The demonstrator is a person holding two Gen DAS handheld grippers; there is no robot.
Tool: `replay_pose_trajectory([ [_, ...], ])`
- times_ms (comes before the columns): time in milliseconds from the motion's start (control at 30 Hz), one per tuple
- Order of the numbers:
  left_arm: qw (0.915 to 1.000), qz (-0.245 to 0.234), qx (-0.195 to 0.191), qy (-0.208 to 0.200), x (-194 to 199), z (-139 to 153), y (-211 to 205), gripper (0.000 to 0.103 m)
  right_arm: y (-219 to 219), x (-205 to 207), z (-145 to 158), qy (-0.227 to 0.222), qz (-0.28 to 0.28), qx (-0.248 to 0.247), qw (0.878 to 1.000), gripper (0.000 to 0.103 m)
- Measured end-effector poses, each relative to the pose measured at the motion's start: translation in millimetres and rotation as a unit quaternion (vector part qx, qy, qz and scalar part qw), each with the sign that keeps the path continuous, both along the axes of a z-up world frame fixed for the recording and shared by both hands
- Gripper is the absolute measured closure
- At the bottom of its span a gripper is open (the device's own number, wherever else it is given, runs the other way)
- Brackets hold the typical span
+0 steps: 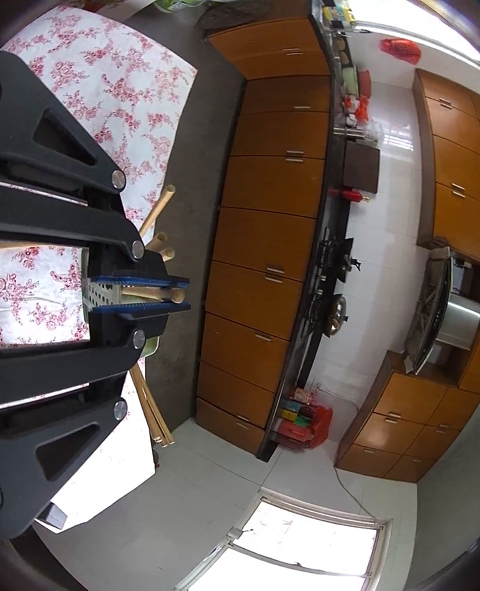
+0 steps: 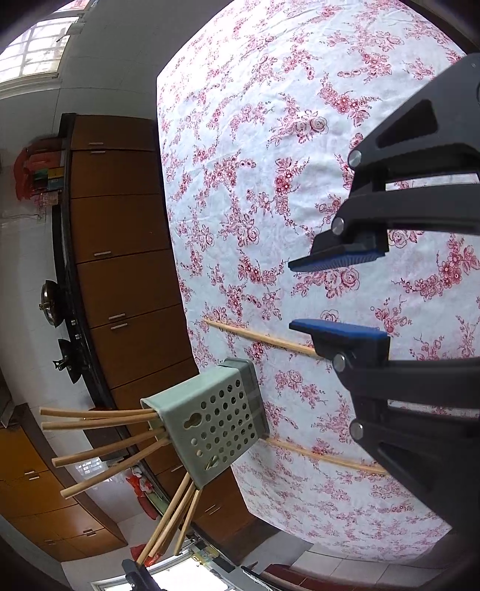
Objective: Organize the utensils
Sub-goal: 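Move both tools back down to the last chopsticks on the table, then grasp the last chopstick with the right tool while the left tool grasps one too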
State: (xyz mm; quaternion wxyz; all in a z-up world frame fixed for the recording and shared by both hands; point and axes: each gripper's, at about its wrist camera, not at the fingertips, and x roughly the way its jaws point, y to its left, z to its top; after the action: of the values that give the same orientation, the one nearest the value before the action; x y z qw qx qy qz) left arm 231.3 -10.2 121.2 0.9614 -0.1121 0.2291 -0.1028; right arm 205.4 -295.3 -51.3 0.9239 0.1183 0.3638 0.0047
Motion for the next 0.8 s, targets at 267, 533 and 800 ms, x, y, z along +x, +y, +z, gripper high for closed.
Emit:
replay_pose_trajectory([
  [267,0.9993,0.035,0.009,0.006,-19,-10,30,0.071,15,9,-19,0.027,0.023,0.018,0.999,0.075],
  [533,0.9961,0.065,0.043,0.041,-32,-41,61,0.07,65,37,-48,0.07,0.065,-0.016,0.995,0.069],
  [800,0.9898,0.068,0.058,0.111,-31,-103,69,0.069,68,41,-64,0.083,0.042,-0.068,0.993,0.094],
])
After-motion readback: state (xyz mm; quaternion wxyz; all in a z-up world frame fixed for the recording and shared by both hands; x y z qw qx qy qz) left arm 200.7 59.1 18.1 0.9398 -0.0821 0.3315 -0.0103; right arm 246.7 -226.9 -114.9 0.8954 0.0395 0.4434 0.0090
